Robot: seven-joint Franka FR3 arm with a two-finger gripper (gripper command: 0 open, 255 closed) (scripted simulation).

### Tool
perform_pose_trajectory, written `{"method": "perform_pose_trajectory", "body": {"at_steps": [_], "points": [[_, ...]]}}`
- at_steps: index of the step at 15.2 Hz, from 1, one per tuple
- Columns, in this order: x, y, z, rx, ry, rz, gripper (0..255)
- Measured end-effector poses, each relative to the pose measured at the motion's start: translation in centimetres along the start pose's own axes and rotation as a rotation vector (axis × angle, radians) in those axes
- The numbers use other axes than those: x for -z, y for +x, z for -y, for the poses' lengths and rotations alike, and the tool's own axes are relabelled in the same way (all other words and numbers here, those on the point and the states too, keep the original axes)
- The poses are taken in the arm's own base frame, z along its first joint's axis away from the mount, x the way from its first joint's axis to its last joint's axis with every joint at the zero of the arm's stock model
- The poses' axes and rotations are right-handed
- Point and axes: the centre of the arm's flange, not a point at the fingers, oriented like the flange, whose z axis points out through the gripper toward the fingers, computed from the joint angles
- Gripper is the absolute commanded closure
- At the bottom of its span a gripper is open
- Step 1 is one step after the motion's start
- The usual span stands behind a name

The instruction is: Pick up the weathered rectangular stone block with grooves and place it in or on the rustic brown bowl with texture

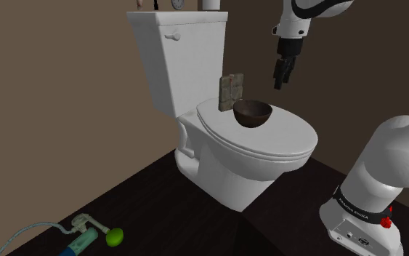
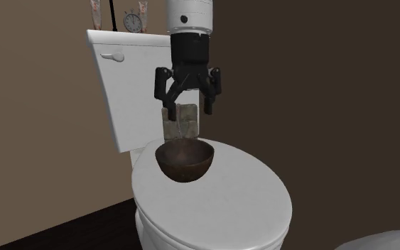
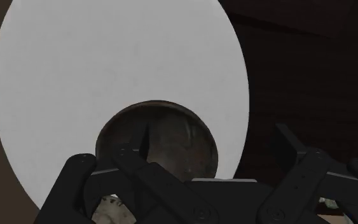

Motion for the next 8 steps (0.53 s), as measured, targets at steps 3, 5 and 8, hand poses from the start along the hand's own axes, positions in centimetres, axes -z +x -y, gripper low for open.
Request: {"method": "perform_pose_trajectory", "body": {"at_steps": [3, 5, 8], "points": [[-0.4, 2.6, -2.8, 0.125, -0.004, -0.003, 0], [-0.5, 4.6, -4.6, 0.207, -0.006, -0.005, 0], [-1.1, 7.7, -6.7, 0.332, -0.01, -0.008, 0]]}}
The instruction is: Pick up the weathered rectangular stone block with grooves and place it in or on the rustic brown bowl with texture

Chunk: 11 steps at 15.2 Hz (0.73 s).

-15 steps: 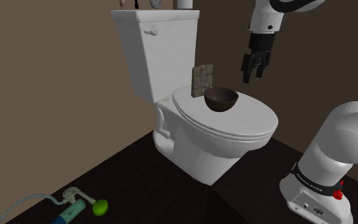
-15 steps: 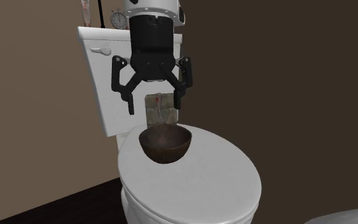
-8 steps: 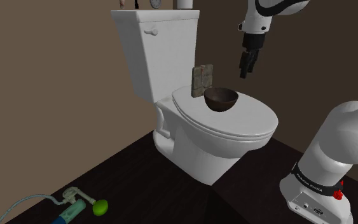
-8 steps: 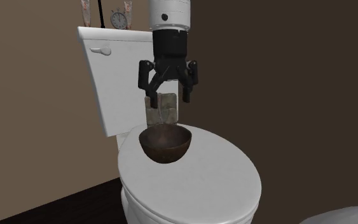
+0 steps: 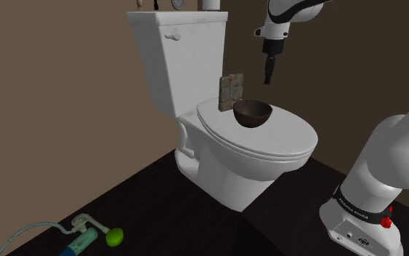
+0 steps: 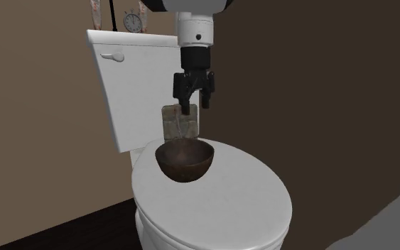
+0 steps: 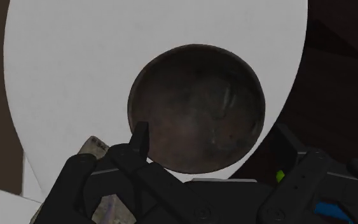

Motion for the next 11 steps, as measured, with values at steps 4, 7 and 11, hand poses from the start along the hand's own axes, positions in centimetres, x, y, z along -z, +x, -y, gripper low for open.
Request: {"method": "perform_pose_trajectory", "body": {"at_steps": [4, 7, 11], "points": [[0.1, 3.3, -3.8, 0.166, -0.005, -0.003, 0], [-0.5, 6.4, -6.2, 0.292, -0.009, -0.006, 0], [-0.6, 10.7, -8.9, 0.458, -0.015, -0.01, 0]]}}
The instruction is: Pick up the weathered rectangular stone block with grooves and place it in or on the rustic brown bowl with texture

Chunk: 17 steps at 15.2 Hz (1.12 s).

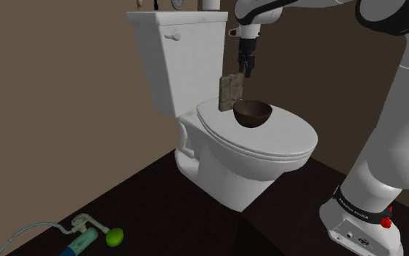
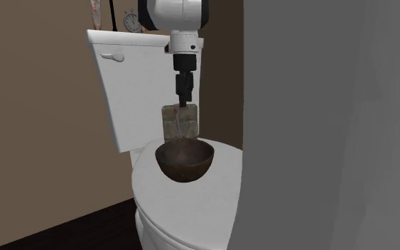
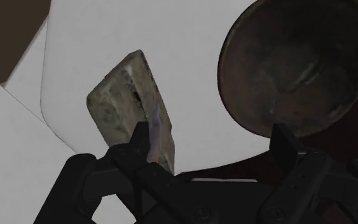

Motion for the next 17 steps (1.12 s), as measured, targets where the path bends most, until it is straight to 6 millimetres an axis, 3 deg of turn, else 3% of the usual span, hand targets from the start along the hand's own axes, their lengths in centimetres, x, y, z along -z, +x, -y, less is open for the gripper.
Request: {"method": "perform_pose_trajectory", "body": {"at_steps": [6, 14, 17], "points": [[-1.2, 5.3, -5.2, 0.236, -0.007, -0.005, 0], [-4.7, 5.8, -5.5, 0.262, -0.007, -0.006, 0], [-5.0, 5.8, -5.6, 0.262, -0.007, -0.006, 0]]}}
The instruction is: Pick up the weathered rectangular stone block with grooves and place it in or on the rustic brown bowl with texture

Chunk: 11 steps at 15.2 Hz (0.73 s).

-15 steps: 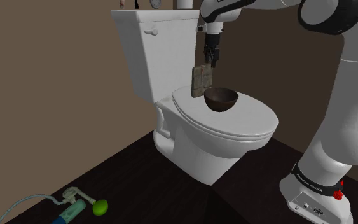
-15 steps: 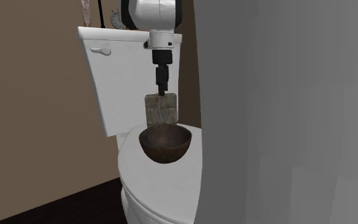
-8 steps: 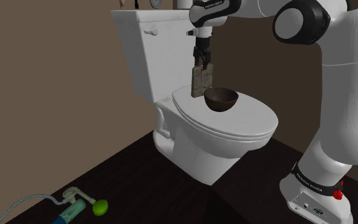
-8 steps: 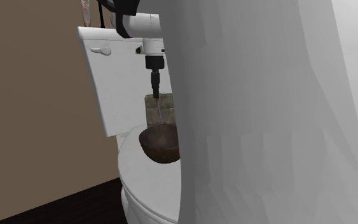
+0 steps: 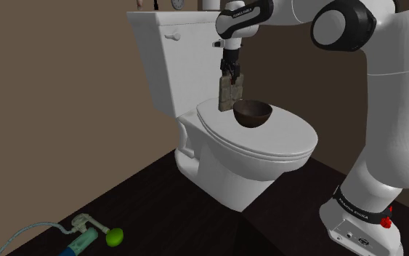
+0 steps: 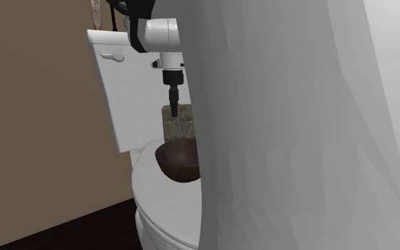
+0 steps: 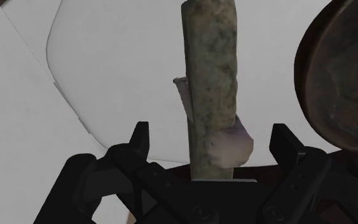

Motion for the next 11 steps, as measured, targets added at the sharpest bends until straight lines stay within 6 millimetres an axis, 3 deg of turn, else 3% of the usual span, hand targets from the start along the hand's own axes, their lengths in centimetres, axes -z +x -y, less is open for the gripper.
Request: {"method": "perform_pose_trajectory", "body": {"at_steps": [3, 4, 11], "points": [[-0.04, -0.01, 0.0, 0.0, 0.0, 0.0, 0], [-0.04, -0.01, 0.0, 0.0, 0.0, 0.0, 255], [0.09, -0.01, -0.03, 0.0, -0.005, -0.001, 255]]}}
